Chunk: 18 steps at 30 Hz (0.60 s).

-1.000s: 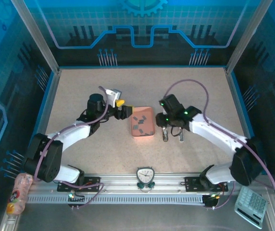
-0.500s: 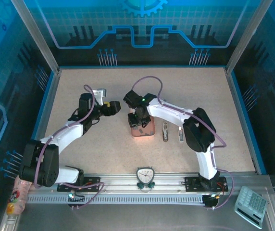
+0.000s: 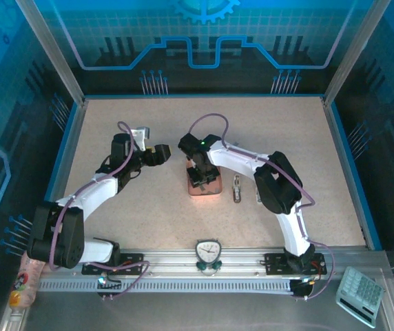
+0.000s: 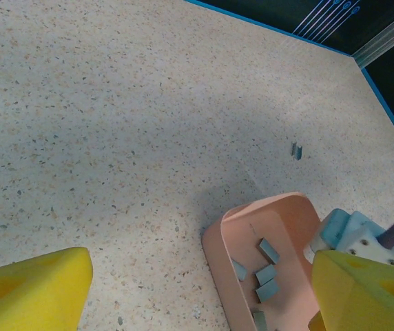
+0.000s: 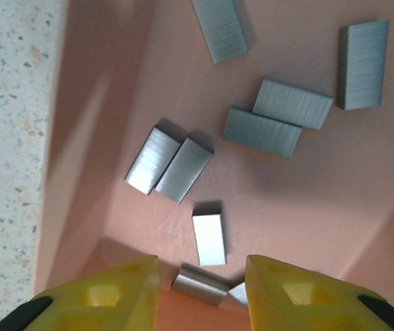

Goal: Load the staples into the stapler

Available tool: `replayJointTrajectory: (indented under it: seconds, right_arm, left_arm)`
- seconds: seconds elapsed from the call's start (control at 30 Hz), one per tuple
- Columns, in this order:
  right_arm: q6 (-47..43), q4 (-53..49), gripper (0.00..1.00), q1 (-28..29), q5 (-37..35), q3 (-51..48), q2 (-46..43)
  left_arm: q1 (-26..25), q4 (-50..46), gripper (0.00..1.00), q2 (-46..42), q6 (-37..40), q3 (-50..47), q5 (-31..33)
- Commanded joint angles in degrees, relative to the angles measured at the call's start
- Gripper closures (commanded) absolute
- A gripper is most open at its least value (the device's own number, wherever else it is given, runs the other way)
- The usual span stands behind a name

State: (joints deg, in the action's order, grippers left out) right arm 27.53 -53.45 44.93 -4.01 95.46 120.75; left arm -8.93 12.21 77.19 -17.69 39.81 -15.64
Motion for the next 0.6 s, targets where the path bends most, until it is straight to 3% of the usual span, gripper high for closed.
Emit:
replayJointTrajectory:
  seconds: [0.0,0.37,0.57]
  right_arm:
    - [-1.12,0.45,0.61,-0.49,1.61,-0.54,2.15]
    - [1.76,2.11,0.58,-0.99,3.7,-2.43,4.47]
    - [1.92,2.9,0.66,-1.08,1.71,-3.17,5.77]
  left_arm:
    - [0.67,-0.58,0.16,-1.37,0.17,-0.28,0.43]
    - [0.75,0.49,0.16,-1.07,-0.35,-0.54,-0.09]
    - [0.75,0.62,0.16,-1.16,-0.08,-0.53,-0.29]
